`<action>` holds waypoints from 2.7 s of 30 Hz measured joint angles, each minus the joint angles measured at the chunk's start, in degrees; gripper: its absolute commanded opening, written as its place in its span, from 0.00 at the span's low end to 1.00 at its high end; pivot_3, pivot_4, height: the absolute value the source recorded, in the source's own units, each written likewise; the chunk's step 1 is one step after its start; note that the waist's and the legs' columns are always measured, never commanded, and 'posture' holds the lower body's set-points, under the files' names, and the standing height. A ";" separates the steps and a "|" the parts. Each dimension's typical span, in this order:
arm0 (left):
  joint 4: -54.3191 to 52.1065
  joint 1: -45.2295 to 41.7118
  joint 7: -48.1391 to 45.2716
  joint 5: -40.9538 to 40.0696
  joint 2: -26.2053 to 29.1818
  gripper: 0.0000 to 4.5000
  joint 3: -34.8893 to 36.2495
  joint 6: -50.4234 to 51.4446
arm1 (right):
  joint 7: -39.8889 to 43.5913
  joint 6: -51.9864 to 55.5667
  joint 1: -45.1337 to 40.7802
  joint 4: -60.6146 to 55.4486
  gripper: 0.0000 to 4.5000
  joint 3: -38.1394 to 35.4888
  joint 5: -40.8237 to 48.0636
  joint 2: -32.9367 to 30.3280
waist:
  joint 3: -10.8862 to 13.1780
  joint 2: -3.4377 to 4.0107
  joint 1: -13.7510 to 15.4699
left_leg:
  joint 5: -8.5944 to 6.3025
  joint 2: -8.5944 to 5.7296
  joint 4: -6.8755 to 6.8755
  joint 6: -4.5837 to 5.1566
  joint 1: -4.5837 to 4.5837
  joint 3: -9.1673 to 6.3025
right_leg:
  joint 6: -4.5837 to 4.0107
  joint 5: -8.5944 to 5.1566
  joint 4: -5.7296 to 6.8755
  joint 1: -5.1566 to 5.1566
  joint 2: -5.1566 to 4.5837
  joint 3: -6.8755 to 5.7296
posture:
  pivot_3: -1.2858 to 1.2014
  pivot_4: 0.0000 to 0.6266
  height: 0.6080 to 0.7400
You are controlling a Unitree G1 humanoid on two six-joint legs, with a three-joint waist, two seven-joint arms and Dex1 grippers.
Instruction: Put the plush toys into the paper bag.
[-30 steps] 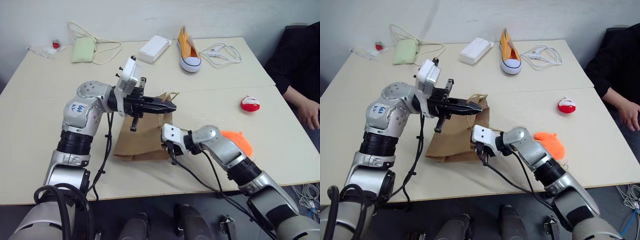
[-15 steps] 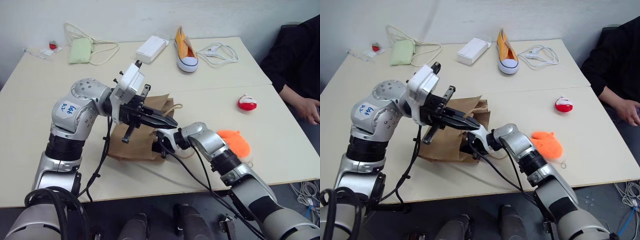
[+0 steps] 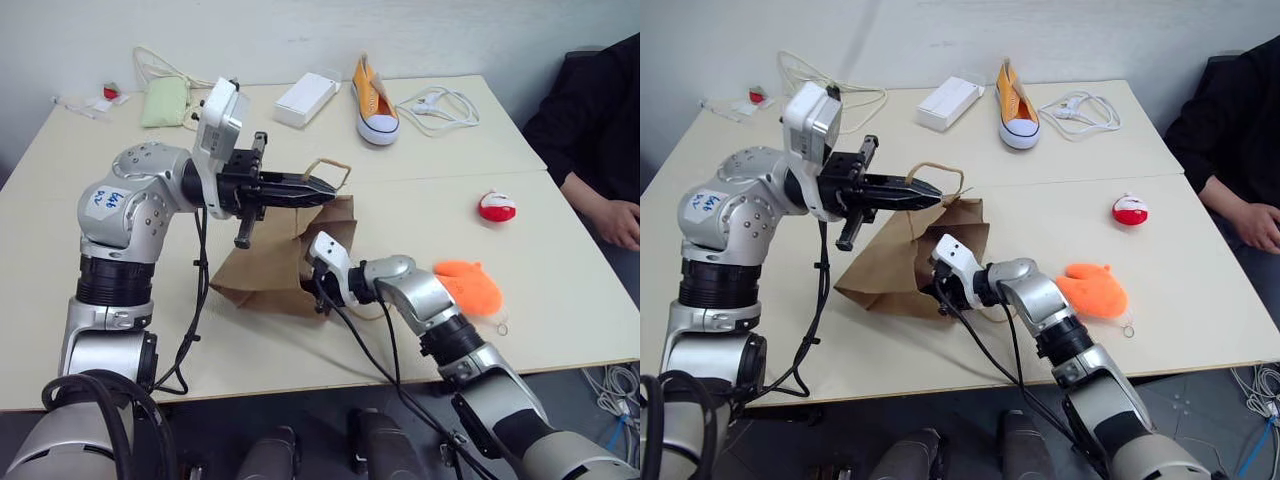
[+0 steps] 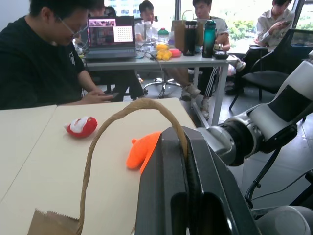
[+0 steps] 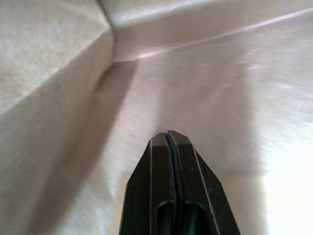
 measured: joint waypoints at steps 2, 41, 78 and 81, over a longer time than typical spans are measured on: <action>1.01 0.29 0.35 0.98 -0.14 0.00 -0.24 -0.75 | -0.99 -0.92 2.72 -4.65 0.00 -1.47 -0.37 -3.57 | 0.00 -0.01 0.11 | 0.00 -0.02 0.00 0.01 -0.05 0.00 | 0.00 0.00 -0.03 -0.04 0.00 0.00 | 0.52 0.24 1.00; 6.28 0.41 1.47 6.08 -2.08 0.00 -2.19 -5.21 | -22.65 12.59 43.09 -39.45 0.47 -39.97 10.76 -21.94 | 0.01 -0.02 2.81 | 0.02 -0.04 -0.06 0.17 0.05 0.11 | 0.09 0.05 -0.41 0.15 -0.02 0.14 | 0.52 0.24 1.00; 1.12 0.13 2.44 5.59 -4.40 0.00 -2.44 -4.15 | -16.61 9.01 -7.91 -9.15 0.05 0.90 4.44 -3.34 | 0.01 -0.01 0.88 | 0.05 -0.04 -0.12 0.13 -0.11 0.03 | 0.07 0.05 -0.23 -0.09 -0.01 0.01 | 0.52 0.24 1.00; 0.93 0.13 2.45 5.27 -4.43 0.00 -2.43 -3.76 | -16.64 9.44 -8.39 -6.91 0.05 0.76 4.52 0.02 | 0.01 -0.01 0.33 | 0.05 -0.05 -0.11 0.13 -0.11 0.03 | 0.07 0.05 -0.20 -0.09 -0.02 0.02 | 0.52 0.24 1.00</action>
